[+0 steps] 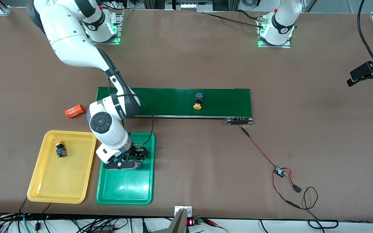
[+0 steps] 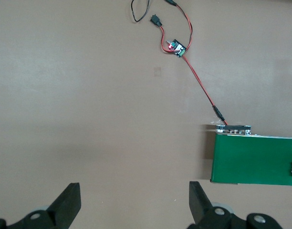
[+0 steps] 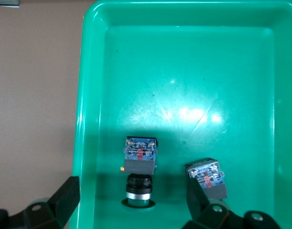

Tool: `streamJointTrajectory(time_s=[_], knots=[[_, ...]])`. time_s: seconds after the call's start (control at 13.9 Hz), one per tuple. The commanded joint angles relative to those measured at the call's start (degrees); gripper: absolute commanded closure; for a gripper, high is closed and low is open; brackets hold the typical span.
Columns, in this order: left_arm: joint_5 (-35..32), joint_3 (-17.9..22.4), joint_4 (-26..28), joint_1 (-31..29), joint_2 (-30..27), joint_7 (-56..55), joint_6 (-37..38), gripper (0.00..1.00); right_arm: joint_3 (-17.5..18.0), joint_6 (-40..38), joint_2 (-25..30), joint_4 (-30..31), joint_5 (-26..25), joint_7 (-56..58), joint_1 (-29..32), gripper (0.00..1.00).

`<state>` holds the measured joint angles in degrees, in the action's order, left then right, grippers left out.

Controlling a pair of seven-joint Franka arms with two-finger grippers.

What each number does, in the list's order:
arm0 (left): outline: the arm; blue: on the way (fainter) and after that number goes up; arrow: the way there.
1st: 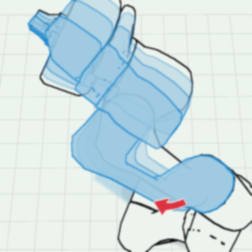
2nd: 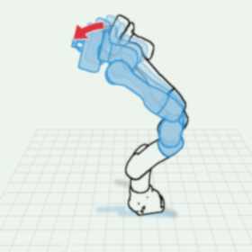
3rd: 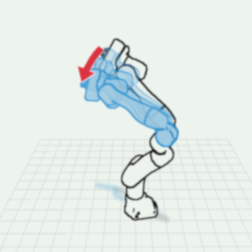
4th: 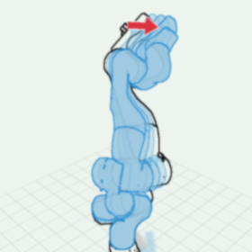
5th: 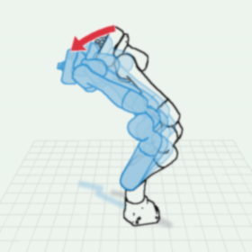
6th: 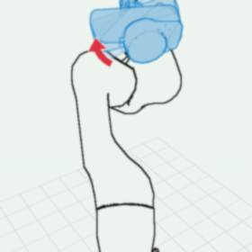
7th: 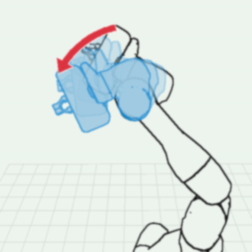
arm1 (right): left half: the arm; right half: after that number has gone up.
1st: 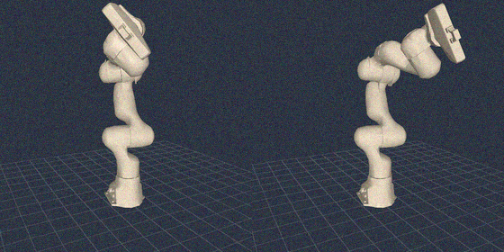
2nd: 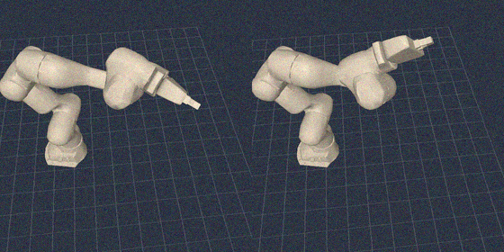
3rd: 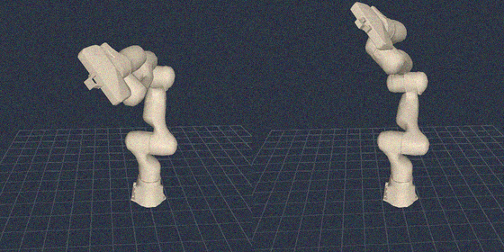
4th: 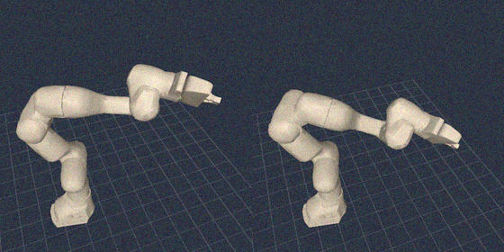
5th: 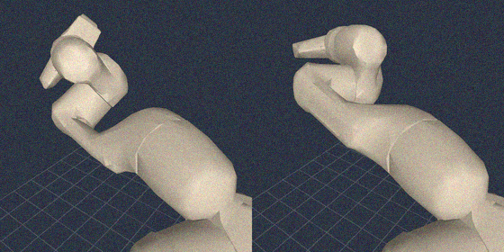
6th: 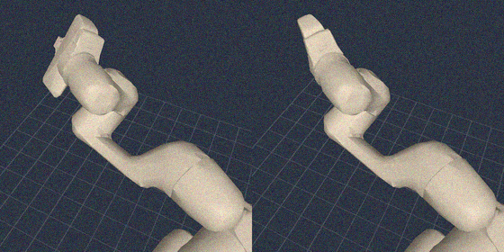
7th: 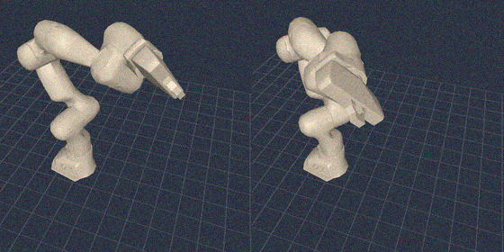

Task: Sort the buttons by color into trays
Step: 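Release the button in the green tray and lift the right gripper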

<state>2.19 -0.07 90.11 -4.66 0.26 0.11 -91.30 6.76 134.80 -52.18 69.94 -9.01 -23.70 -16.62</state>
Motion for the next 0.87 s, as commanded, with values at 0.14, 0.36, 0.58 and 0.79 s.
streamJointTrajectory(time_s=[0.14, 0.36, 0.58, 0.79], knots=[[-0.6, -0.5, -1.2, -0.3, 0.4, 1.2, 1.0, 0.00, 0.2, -2.2, 0.9, -0.5, 0.8, 1.0, 0.1, 0.00], [-0.6, -0.4, -1.1, -0.4, 0.2, 0.6, 1.3, 0.00, -0.6, -7.1, 2.5, -0.2, 0.6, 1.2, 0.0, 0.00], [-0.6, -0.1, -1.0, -0.4, 0.3, 0.6, 1.3, 0.00, -0.8, -11.4, 3.7, -0.2, 0.7, 1.3, 0.0, 0.00], [-0.6, 0.2, -0.8, -0.5, 0.4, 0.6, 1.3, 0.00, -1.7, -14.0, 5.0, 0.0, 0.6, 1.8, 0.1, 0.00]])
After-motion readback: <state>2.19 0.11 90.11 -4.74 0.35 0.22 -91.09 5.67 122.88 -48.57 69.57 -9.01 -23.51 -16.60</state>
